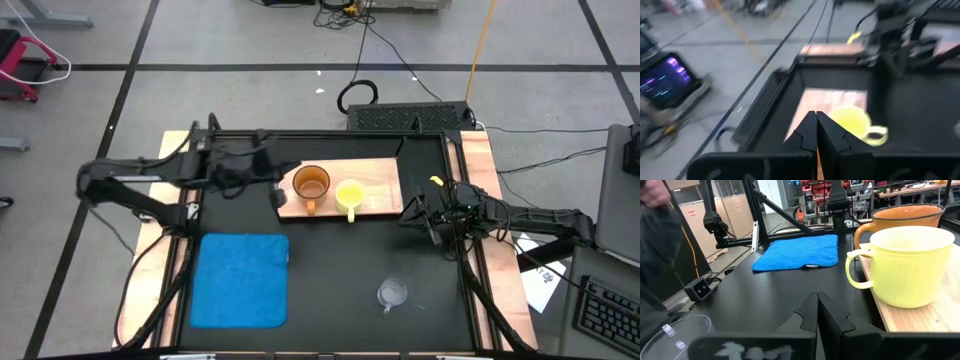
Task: Stack small to large cups/mugs on shelf
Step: Put the transparent mug on the shelf
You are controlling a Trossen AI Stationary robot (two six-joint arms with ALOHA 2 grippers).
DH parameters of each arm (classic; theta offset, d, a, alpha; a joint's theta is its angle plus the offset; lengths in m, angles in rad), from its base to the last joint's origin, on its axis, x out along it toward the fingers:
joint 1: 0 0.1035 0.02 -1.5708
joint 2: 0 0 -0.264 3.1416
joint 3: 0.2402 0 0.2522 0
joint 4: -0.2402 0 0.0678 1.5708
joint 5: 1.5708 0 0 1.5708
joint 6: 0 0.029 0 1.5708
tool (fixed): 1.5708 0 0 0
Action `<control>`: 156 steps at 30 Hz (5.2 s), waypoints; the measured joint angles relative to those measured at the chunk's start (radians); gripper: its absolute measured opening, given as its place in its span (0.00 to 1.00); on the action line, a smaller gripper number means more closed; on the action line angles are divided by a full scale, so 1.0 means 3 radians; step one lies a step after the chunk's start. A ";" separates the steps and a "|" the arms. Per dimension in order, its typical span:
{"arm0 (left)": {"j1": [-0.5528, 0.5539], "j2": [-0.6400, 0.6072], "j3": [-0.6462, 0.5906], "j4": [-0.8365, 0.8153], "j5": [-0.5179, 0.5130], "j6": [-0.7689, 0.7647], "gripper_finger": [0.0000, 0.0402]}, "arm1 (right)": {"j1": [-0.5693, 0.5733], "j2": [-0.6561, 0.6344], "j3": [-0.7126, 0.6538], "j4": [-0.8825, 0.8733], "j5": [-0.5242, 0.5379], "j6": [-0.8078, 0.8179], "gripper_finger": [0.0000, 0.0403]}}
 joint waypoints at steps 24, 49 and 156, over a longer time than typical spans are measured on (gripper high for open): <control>-0.0066 -0.1952 -0.3567 0.3226 0.1492 -0.0292 0.00 | 0.0058 0.0000 0.0000 0.0075 -0.0027 0.0160 0.00; -0.0060 -0.1950 -0.4280 0.3843 0.1367 -0.0323 0.03 | 0.0082 -0.0001 0.0012 0.0801 -0.0378 0.0135 0.00; -0.0065 -0.1943 -0.4280 0.3803 0.1305 -0.0473 0.05 | 0.2402 0.3910 0.3026 -0.2403 0.1308 0.0474 0.62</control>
